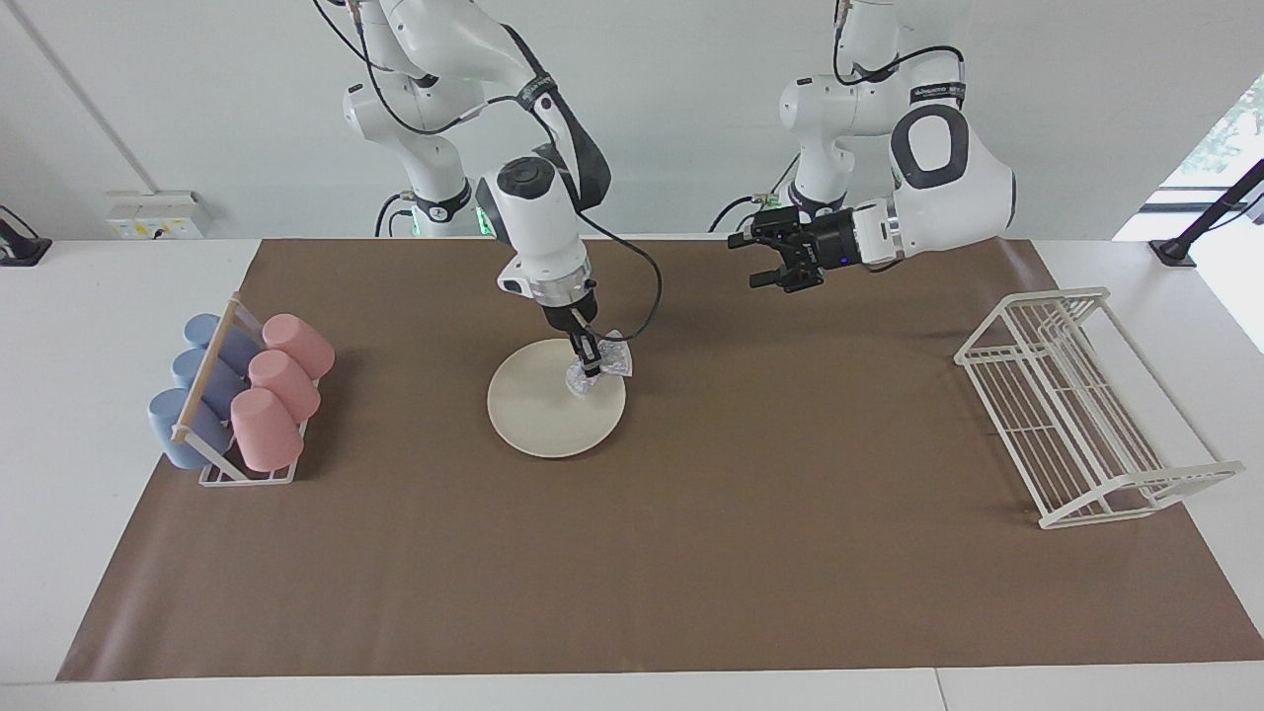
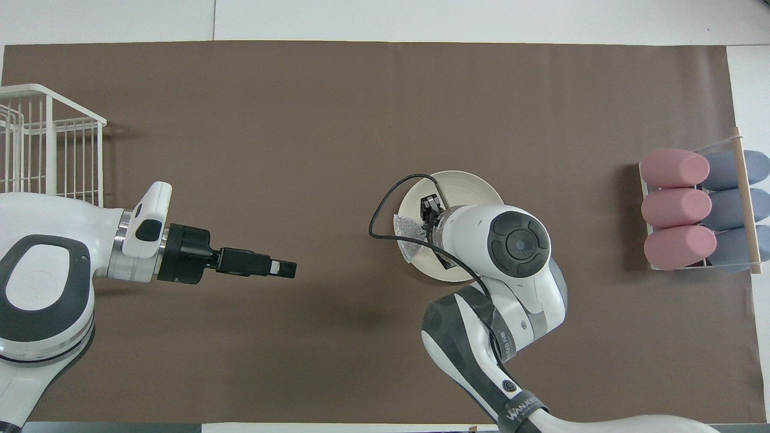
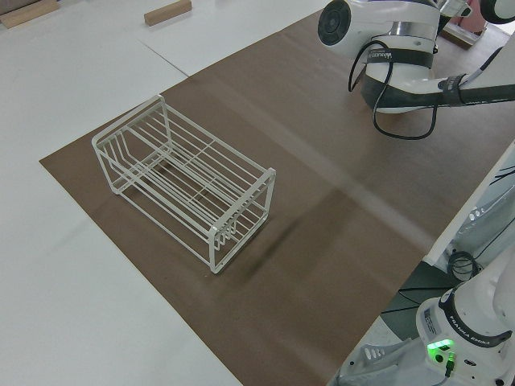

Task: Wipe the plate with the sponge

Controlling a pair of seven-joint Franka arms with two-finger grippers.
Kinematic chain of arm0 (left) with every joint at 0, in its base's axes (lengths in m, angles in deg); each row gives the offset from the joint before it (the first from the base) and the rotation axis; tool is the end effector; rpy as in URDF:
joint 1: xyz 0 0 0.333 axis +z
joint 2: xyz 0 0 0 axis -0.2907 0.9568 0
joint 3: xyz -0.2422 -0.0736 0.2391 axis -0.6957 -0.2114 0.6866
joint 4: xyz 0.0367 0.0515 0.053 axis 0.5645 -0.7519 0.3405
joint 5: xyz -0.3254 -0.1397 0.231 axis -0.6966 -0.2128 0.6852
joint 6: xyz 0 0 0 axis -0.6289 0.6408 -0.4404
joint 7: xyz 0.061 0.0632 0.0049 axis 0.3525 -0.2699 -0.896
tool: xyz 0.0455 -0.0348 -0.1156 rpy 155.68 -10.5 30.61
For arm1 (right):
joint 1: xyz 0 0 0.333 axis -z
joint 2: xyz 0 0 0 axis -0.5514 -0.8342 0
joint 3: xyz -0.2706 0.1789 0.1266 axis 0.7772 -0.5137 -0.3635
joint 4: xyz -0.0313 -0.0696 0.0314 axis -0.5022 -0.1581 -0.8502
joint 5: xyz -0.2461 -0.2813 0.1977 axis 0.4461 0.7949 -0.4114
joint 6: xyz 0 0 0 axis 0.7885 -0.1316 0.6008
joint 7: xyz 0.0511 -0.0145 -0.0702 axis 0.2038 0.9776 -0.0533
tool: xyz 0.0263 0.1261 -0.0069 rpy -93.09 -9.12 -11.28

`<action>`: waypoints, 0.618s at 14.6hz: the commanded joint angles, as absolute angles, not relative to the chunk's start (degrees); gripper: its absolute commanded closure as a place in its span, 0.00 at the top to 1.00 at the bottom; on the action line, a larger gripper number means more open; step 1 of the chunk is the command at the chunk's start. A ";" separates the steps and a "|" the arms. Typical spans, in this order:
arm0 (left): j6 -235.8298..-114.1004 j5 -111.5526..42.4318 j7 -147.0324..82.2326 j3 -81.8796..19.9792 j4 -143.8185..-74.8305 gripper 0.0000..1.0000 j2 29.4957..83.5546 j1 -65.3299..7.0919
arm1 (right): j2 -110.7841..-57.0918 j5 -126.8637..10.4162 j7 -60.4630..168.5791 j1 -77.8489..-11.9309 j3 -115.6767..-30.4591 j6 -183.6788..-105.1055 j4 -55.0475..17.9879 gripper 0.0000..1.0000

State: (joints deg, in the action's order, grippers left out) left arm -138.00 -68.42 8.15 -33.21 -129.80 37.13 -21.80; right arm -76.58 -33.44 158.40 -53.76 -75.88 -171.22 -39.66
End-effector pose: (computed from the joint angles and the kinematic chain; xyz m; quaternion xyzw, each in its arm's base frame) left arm 0.4679 -0.1805 0.4466 0.8745 -0.0930 -0.0808 0.4691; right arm 0.5210 0.3038 0.3397 -0.8114 0.5739 -0.0048 0.1109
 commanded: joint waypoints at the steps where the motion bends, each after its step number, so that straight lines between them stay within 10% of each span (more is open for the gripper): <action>1: -138.71 -59.55 6.95 -33.46 -129.86 1.00 35.65 -19.63 | -78.96 -34.05 156.89 -53.59 -76.50 -174.09 -40.81 0.00; 9: -144.42 -33.44 0.54 -33.55 -126.78 1.00 36.18 -18.49 | -78.88 -34.14 149.69 -50.61 -76.50 -174.27 -44.06 0.00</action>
State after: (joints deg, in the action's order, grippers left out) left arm -142.38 -38.16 2.74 -33.10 -126.93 36.77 -18.64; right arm -79.51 -33.45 152.78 -52.10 -75.86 -172.94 -42.19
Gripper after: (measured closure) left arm 0.000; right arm 0.899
